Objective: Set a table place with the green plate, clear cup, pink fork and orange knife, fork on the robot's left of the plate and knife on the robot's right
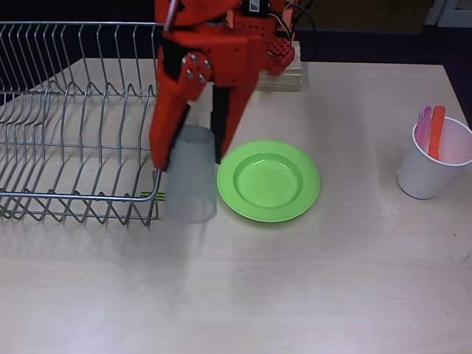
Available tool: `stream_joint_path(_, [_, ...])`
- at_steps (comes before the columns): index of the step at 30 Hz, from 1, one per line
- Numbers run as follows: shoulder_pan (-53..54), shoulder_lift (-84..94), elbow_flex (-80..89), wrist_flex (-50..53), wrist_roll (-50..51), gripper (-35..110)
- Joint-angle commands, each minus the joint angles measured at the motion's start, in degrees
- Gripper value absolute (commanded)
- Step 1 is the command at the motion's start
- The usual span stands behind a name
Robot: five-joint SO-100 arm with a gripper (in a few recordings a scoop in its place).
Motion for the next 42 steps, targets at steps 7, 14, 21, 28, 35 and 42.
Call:
stream_joint_path(7, [-11.43, -16.17, -11.69, 0.79, 13.80, 24])
stream_joint_path(14, [-14.77, -26.02, -17.05, 1.67, 22.41, 24])
stream_joint_path(21, [-13.45, -34.37, -23.91, 3.52, 23.64, 24])
stream_joint_path(28, [-13.97, -38.58, -27.86, 3.96, 24.61, 25])
stream_joint_path(35, [-14.50, -40.17, -29.36, 4.31, 25.31, 32])
stream_joint_path(42, [-15.21, -39.99, -29.53, 5.36, 26.02, 41])
